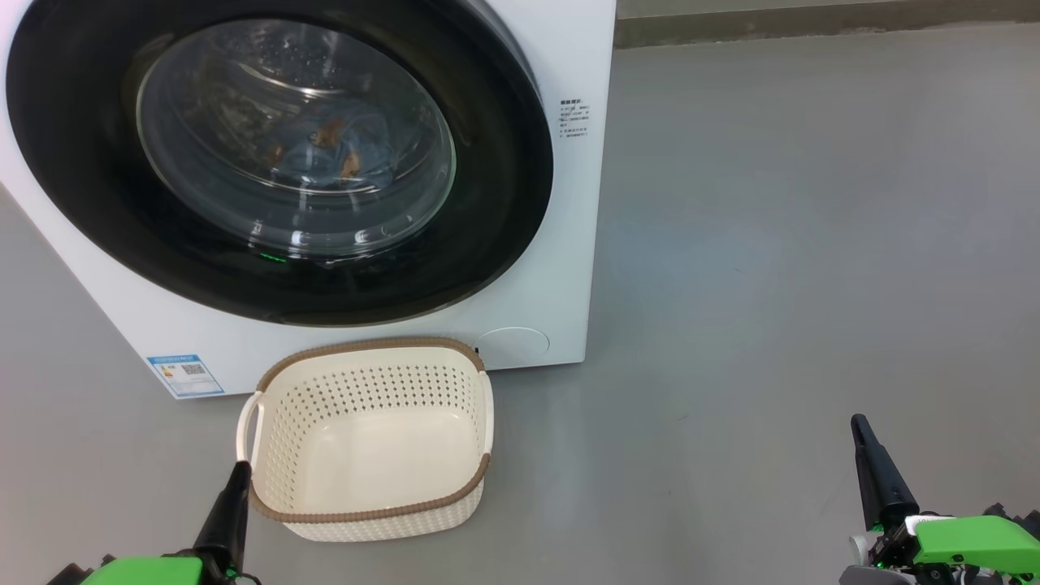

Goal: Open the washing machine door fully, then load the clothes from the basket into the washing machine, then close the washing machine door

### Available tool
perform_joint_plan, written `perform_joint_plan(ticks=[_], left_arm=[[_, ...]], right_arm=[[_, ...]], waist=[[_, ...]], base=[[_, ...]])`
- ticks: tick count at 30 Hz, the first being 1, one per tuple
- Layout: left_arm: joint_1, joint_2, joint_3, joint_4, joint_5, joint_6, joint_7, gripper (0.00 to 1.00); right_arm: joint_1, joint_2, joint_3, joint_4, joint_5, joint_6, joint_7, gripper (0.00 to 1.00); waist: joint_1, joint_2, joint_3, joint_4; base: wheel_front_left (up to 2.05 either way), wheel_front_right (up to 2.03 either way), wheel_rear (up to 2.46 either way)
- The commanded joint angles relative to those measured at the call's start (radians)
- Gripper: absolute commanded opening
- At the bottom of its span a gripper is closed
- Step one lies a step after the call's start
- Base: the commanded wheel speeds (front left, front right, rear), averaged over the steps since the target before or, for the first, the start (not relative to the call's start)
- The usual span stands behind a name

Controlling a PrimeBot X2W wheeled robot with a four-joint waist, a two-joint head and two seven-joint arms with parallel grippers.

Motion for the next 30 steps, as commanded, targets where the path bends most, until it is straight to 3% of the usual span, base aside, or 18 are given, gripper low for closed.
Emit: perform_joint_plan(ticks=[1, 30], left_arm=[[-0.041, 0.026, 0.034, -0.019, -0.008, -0.01, 0.006, 0.0], [-0.041, 0.026, 0.034, -0.019, -0.008, -0.01, 0.006, 0.0]], right_arm=[[-0.039, -0.006, 0.023, -0.025, 0.006, -0.001, 0.007, 0.0], [-0.04, -0.006, 0.022, -0.025, 0.005, -0.001, 0.008, 0.0]], waist=[[0.0, 0.0, 0.0, 0.0], [0.0, 0.0, 0.0, 0.0]], base=[[0.0, 0.0, 0.0], [0.0, 0.0, 0.0]])
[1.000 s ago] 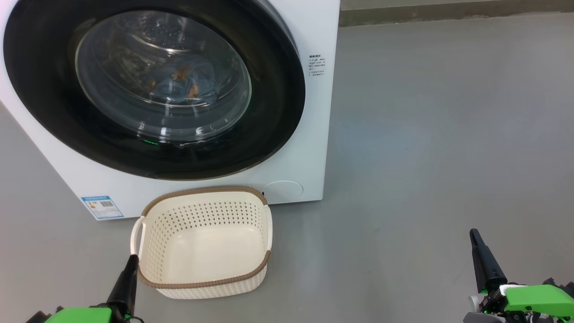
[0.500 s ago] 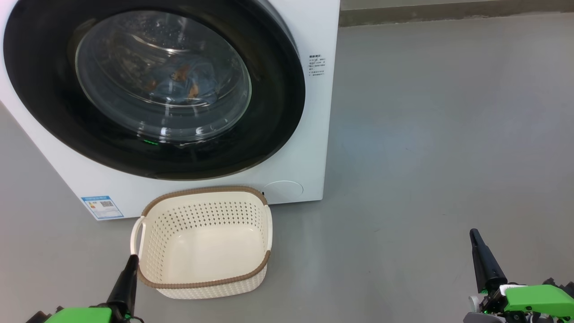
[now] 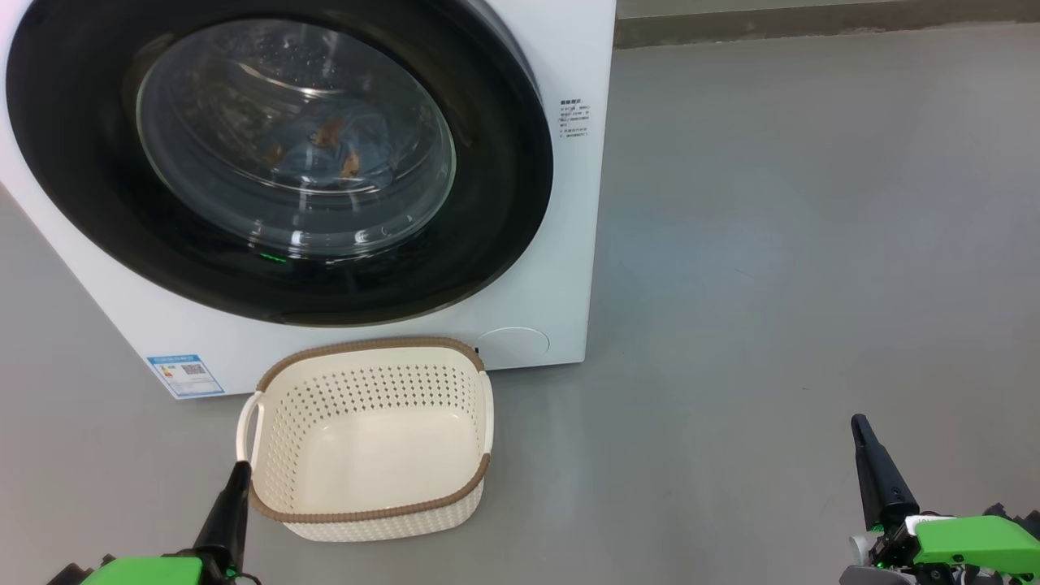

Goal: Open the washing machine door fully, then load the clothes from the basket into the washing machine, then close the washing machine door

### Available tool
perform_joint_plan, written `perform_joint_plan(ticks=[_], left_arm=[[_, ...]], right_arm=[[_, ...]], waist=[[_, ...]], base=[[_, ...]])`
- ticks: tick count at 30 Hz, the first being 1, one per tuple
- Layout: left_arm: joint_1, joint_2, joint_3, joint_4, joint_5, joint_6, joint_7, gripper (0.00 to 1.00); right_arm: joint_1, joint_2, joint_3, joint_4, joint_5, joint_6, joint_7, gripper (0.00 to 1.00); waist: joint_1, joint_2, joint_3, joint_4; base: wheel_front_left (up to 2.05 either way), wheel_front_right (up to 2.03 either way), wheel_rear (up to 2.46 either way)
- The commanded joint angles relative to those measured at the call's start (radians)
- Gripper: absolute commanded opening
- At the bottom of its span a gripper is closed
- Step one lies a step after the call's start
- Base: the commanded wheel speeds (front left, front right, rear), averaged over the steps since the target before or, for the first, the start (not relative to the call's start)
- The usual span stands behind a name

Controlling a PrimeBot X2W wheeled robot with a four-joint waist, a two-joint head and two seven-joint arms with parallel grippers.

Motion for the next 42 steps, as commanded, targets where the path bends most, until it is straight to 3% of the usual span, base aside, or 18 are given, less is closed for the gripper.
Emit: perform_joint_plan(ticks=[1, 42], left_arm=[[-0.041, 0.026, 0.034, -0.019, -0.008, -0.01, 0.006, 0.0], [-0.041, 0.026, 0.034, -0.019, -0.008, -0.01, 0.006, 0.0]], right_arm=[[-0.04, -0.006, 0.023, -0.025, 0.005, -0.001, 0.007, 0.0], [-0.04, -0.005, 0.022, -0.025, 0.005, -0.001, 0.008, 0.0]], waist=[[0.0, 0.0, 0.0, 0.0], [0.0, 0.0, 0.0, 0.0]], base=[[0.0, 0.0, 0.0], [0.0, 0.0, 0.0]])
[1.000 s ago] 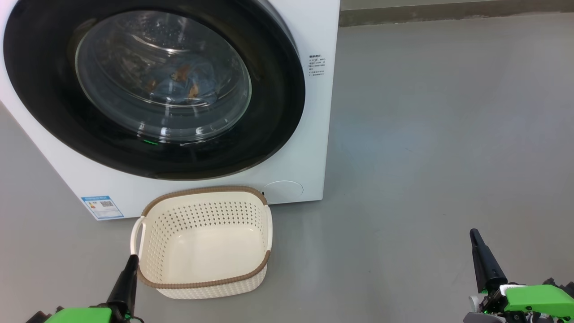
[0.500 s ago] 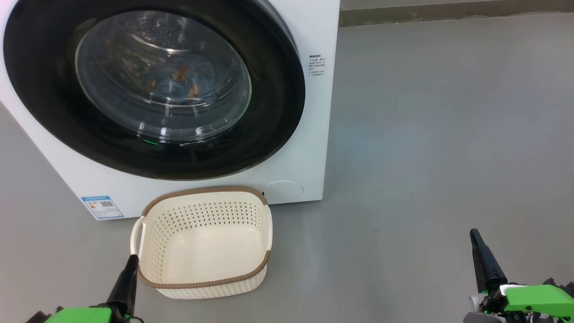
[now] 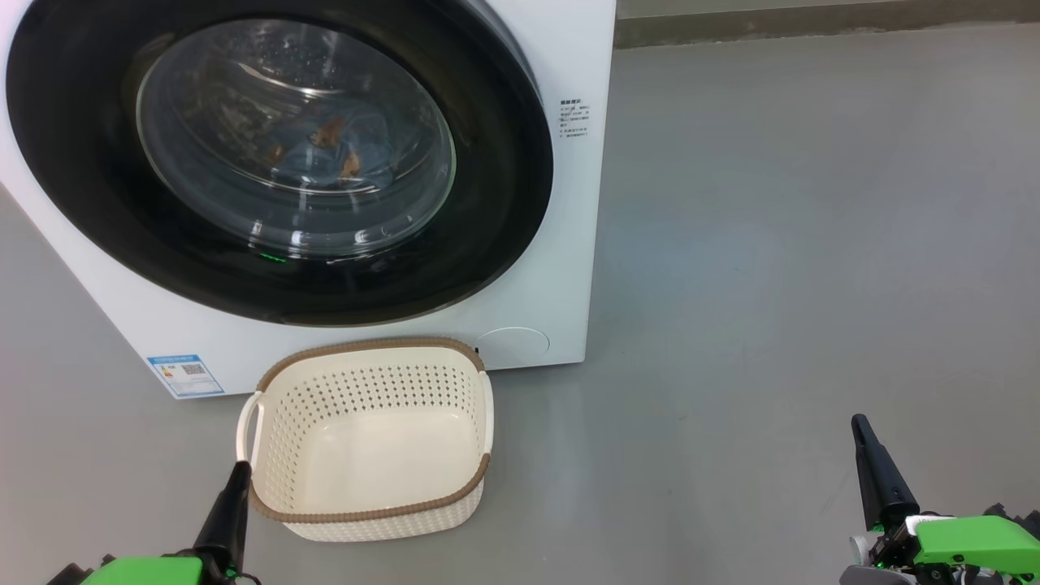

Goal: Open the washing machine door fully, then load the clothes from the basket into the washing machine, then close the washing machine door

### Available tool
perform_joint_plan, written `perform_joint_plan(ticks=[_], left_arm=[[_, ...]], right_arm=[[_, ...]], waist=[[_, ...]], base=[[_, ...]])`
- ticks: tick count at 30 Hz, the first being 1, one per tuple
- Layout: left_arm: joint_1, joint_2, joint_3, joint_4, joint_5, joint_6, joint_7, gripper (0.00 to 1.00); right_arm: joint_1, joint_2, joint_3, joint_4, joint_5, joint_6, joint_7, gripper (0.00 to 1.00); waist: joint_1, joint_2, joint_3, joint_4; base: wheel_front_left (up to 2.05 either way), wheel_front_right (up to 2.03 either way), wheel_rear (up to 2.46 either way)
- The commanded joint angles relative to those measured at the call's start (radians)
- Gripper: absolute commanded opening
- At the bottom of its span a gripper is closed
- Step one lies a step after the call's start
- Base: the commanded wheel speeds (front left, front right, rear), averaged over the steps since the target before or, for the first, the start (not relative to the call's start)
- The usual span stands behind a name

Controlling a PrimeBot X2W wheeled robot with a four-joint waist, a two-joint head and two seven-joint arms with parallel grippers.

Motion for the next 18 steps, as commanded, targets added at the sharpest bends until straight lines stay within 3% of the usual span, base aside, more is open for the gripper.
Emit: perform_joint_plan(ticks=[1, 18], left_arm=[[-0.041, 0.025, 0.034, -0.019, -0.008, -0.01, 0.006, 0.0], [-0.041, 0.025, 0.034, -0.019, -0.008, -0.01, 0.006, 0.0]], right_arm=[[-0.04, -0.005, 0.022, -0.025, 0.005, -0.001, 0.008, 0.0], [-0.04, -0.005, 0.022, -0.025, 0.005, -0.001, 0.008, 0.0]], waist=[[0.0, 0.0, 0.0, 0.0], [0.0, 0.0, 0.0, 0.0]], base=[[0.0, 0.0, 0.0], [0.0, 0.0, 0.0]])
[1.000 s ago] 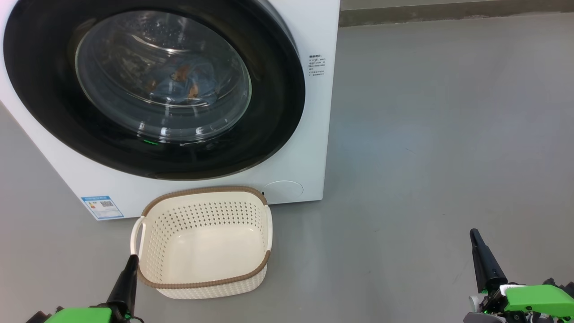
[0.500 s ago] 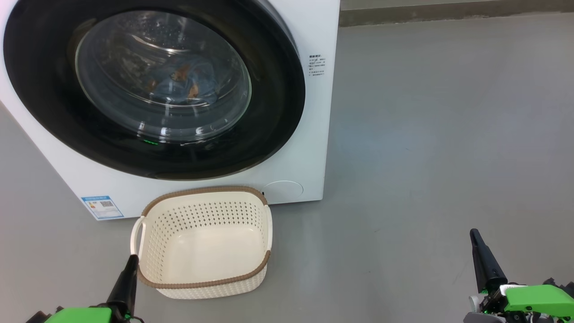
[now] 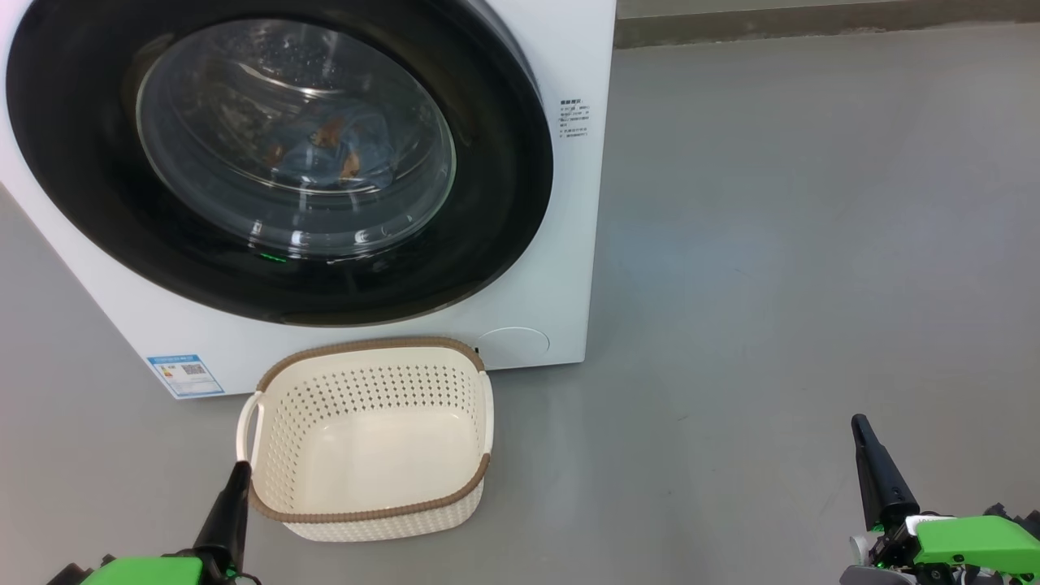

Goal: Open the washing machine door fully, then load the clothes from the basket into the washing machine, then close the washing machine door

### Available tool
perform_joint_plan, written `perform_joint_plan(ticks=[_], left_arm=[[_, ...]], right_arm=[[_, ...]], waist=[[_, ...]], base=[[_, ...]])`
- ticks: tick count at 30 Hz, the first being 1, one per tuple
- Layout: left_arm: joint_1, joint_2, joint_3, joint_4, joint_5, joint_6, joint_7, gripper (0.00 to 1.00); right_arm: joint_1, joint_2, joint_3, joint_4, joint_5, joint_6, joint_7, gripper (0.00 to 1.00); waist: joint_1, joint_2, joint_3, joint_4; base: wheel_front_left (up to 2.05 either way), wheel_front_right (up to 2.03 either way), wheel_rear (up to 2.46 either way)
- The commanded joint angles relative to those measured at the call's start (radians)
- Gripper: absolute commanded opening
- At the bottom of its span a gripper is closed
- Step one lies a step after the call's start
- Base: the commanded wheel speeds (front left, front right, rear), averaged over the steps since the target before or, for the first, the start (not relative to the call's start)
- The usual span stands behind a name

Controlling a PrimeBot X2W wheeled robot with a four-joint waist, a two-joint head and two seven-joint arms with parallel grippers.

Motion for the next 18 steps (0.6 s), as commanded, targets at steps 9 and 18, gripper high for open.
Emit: perform_joint_plan(ticks=[9, 18], left_arm=[[-0.041, 0.025, 0.034, -0.019, -0.008, -0.01, 0.006, 0.0], [-0.041, 0.025, 0.034, -0.019, -0.008, -0.01, 0.006, 0.0]], right_arm=[[-0.04, -0.005, 0.022, -0.025, 0.005, -0.001, 0.008, 0.0], [-0.04, -0.005, 0.022, -0.025, 0.005, -0.001, 0.008, 0.0]], waist=[[0.0, 0.0, 0.0, 0.0], [0.0, 0.0, 0.0, 0.0]], base=[[0.0, 0.0, 0.0], [0.0, 0.0, 0.0]])
